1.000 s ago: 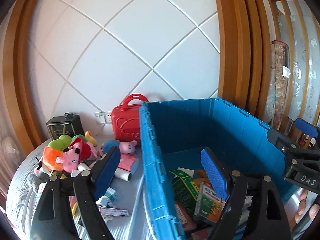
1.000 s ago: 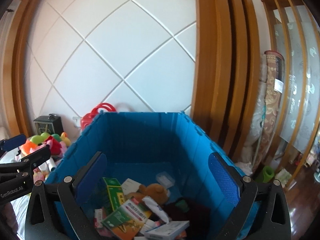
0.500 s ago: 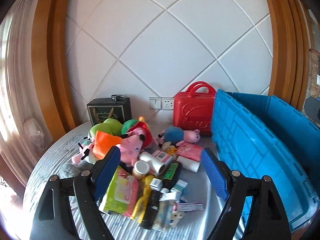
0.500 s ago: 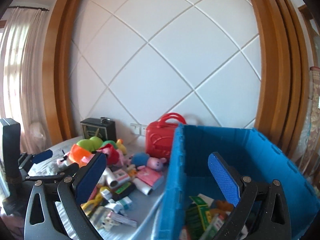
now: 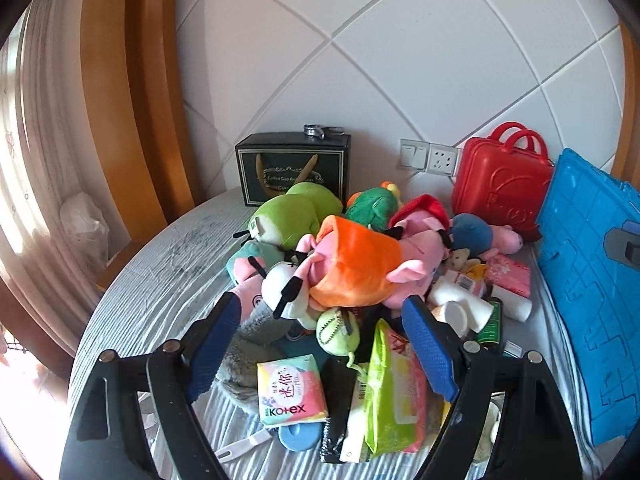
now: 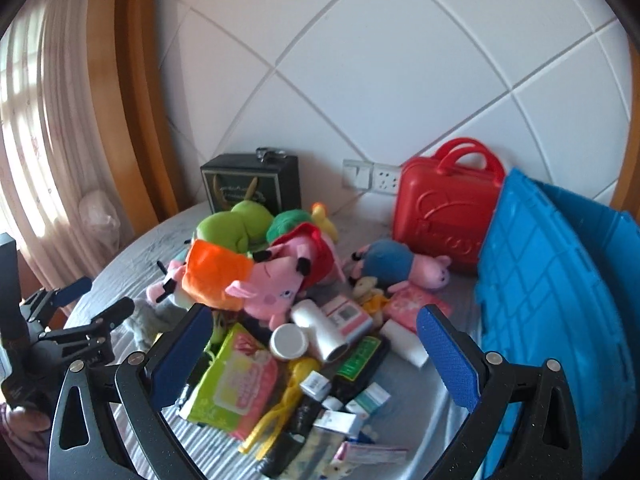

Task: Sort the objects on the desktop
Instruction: 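Grasp the pink pig plush with orange hat with both tools and lift, then carry the pig plush over the blue crate and open both tools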

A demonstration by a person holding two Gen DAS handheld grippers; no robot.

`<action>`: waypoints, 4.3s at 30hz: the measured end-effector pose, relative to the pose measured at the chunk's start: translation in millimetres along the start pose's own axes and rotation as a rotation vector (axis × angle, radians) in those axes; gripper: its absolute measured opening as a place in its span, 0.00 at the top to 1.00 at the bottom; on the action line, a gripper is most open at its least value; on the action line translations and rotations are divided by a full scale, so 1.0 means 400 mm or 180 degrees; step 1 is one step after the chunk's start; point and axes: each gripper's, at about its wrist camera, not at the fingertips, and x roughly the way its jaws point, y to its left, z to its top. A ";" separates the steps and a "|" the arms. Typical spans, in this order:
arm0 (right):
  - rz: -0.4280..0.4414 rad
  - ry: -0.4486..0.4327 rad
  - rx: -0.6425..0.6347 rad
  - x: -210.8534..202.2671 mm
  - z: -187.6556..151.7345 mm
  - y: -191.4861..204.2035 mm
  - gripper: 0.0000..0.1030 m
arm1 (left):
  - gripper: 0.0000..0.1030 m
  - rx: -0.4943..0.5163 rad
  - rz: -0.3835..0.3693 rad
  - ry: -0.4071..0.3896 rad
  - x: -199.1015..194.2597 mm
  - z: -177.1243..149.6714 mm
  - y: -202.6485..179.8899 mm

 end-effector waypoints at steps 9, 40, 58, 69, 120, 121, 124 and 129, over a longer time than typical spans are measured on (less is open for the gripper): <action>0.0119 0.0670 0.0168 0.324 0.018 0.001 0.00 | 0.20 0.0141 -0.0094 0.0363 0.251 0.025 -0.006; 0.0433 0.1009 0.0154 0.681 0.019 0.027 0.16 | 0.19 0.0944 -0.0644 0.0713 0.552 0.050 -0.079; 0.0658 0.0741 0.0066 0.584 0.035 0.042 0.39 | 0.52 0.0854 -0.0677 0.0439 0.461 0.092 -0.115; 0.0522 0.0122 -0.0001 0.278 0.106 0.007 0.40 | 0.52 0.0912 -0.0842 -0.0155 0.187 0.184 -0.192; -0.1150 -0.0266 0.0834 -0.461 0.115 -1.046 0.50 | 0.32 0.1837 -0.1760 -0.0572 -0.217 0.349 -1.364; -0.1170 -0.0257 0.0821 -0.464 0.118 -1.037 0.48 | 0.32 0.1831 -0.1755 -0.0589 -0.217 0.348 -1.356; -0.1220 -0.0227 0.0757 -0.472 0.129 -1.009 0.35 | 0.30 0.1781 -0.1753 -0.0605 -0.228 0.352 -1.323; -0.1368 -0.0169 0.0702 -0.485 0.139 -0.960 0.20 | 0.27 0.1727 -0.1780 -0.0605 -0.257 0.361 -1.257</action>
